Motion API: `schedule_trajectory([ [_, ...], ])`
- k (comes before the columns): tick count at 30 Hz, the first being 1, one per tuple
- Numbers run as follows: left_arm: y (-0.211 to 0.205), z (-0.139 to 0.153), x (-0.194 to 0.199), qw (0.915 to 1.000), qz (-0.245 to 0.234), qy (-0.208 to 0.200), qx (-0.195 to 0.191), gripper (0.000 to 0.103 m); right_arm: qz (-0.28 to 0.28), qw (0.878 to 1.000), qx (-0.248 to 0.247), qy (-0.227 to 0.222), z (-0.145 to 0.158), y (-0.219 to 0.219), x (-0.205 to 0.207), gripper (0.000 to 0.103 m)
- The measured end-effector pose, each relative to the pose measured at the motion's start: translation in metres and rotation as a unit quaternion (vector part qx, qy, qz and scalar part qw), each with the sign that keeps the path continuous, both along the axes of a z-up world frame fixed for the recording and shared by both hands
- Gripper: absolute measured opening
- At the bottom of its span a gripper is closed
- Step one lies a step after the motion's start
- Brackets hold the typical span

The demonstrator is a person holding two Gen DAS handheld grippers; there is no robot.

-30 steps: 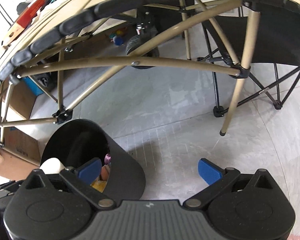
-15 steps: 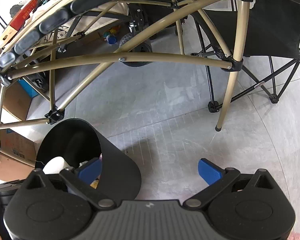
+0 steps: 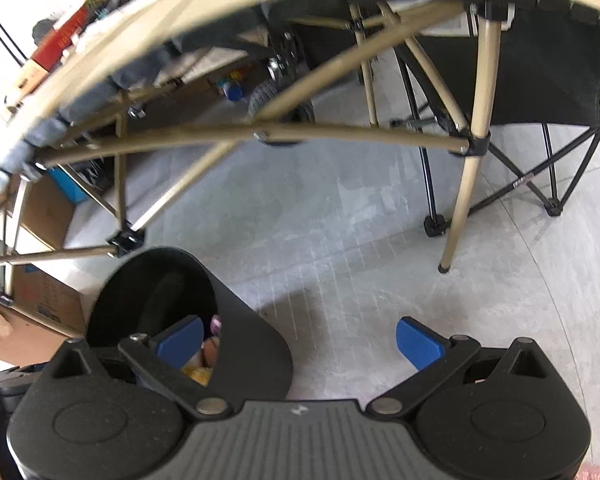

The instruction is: Collect trash

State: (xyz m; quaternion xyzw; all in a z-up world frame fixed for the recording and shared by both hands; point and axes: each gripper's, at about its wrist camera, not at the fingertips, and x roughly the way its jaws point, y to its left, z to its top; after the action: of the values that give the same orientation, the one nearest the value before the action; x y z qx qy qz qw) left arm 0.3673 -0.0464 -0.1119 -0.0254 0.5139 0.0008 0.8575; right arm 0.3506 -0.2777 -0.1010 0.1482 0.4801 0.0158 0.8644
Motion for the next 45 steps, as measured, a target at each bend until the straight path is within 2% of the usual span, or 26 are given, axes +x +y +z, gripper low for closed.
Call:
schedule_trajectory([
  [4,0.016,0.041,-0.036,0.9976,-0.003,-0.07,-0.004,0.103,0.019,0.998,0.009,-0.057,0.028,0.005,-0.029,0.103],
  [8,0.035,0.074,-0.091,0.9896,-0.023,-0.141,0.018,0.103,0.046,0.992,0.016,-0.12,0.052,0.013,-0.073,0.103],
  [14,0.059,0.096,-0.171,0.9796,-0.018,-0.198,0.025,0.103,0.096,0.984,0.008,-0.151,0.062,0.028,-0.148,0.103],
  [21,0.069,0.101,-0.246,0.9725,-0.017,-0.229,0.035,0.103,0.144,0.969,-0.02,-0.198,0.079,0.045,-0.229,0.103],
  [27,0.072,0.107,-0.286,0.9652,-0.013,-0.258,0.041,0.103,0.169,0.956,-0.047,-0.235,0.09,0.054,-0.278,0.103],
  [33,0.072,0.109,-0.298,0.9633,-0.014,-0.265,0.04,0.103,0.173,0.952,-0.048,-0.247,0.094,0.056,-0.298,0.103],
  [45,0.074,0.112,-0.307,0.9603,-0.016,-0.276,0.037,0.103,0.17,0.95,-0.048,-0.257,0.098,0.052,-0.307,0.103],
])
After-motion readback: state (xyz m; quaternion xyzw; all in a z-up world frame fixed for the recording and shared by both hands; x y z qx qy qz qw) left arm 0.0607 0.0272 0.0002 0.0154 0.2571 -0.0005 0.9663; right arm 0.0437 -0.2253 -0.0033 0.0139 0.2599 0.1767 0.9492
